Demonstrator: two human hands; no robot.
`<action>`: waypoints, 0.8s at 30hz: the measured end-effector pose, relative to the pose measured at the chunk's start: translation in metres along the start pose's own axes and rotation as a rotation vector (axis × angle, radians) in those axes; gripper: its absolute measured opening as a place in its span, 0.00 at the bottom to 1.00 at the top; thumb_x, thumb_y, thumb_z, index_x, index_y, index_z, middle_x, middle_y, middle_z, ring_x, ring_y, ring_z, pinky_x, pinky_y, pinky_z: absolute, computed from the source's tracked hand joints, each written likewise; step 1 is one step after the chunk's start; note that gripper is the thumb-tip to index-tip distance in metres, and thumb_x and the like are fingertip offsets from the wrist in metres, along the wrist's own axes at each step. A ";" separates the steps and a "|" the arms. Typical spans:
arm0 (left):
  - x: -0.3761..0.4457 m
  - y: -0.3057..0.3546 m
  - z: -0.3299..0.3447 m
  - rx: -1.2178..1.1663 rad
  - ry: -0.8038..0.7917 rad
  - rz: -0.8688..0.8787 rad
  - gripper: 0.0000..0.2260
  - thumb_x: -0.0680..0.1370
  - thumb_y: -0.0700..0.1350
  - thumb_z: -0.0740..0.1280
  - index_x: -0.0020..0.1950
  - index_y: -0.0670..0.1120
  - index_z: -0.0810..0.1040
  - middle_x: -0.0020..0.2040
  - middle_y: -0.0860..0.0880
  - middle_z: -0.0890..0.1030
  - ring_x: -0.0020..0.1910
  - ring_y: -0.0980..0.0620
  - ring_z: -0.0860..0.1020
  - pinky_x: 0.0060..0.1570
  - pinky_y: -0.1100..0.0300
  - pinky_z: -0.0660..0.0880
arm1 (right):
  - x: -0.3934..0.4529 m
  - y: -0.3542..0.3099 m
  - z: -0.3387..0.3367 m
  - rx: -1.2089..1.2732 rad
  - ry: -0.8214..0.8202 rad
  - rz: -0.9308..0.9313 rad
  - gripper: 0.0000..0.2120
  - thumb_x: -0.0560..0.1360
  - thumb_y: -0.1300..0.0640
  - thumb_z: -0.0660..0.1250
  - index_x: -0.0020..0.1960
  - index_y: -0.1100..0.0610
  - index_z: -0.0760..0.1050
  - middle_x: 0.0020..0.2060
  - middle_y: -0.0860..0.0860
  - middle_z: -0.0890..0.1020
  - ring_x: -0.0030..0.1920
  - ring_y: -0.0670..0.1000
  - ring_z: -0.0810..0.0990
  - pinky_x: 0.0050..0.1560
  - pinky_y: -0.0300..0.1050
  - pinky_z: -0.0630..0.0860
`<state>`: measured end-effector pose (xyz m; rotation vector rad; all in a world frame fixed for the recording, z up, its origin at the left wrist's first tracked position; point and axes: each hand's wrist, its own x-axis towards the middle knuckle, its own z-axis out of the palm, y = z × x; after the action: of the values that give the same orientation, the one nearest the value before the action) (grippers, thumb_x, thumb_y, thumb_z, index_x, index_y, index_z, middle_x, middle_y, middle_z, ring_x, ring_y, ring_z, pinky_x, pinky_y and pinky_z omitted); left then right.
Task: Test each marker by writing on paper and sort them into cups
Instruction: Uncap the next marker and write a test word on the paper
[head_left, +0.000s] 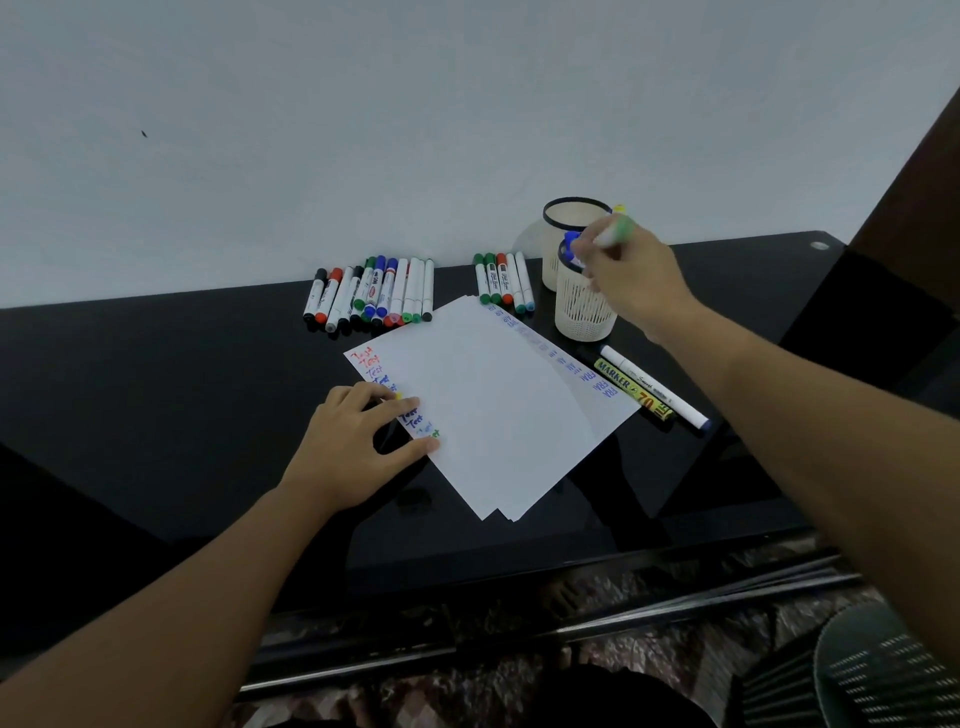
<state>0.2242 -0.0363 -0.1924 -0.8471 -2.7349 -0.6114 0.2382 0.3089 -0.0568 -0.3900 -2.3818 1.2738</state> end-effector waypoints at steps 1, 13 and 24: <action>0.000 0.000 0.001 -0.001 0.002 0.001 0.30 0.73 0.75 0.59 0.68 0.60 0.79 0.62 0.60 0.73 0.64 0.53 0.68 0.64 0.51 0.68 | 0.002 -0.001 0.001 -0.067 0.003 0.003 0.13 0.82 0.43 0.64 0.57 0.51 0.78 0.47 0.54 0.83 0.44 0.50 0.81 0.48 0.51 0.80; 0.001 -0.001 0.001 -0.007 0.002 -0.004 0.30 0.73 0.75 0.60 0.68 0.61 0.78 0.62 0.61 0.73 0.65 0.54 0.67 0.64 0.52 0.67 | 0.035 0.002 0.013 -0.604 0.035 0.113 0.28 0.78 0.31 0.60 0.53 0.55 0.81 0.54 0.56 0.78 0.56 0.59 0.77 0.60 0.59 0.73; 0.001 0.001 -0.001 -0.015 -0.007 -0.011 0.31 0.72 0.76 0.60 0.69 0.61 0.78 0.63 0.61 0.72 0.65 0.55 0.66 0.65 0.53 0.67 | 0.035 0.003 0.011 -0.402 0.108 -0.091 0.16 0.83 0.43 0.61 0.46 0.52 0.80 0.39 0.49 0.79 0.46 0.54 0.80 0.48 0.53 0.77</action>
<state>0.2235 -0.0356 -0.1909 -0.8402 -2.7466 -0.6333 0.2030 0.3175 -0.0566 -0.4484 -2.5238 0.7102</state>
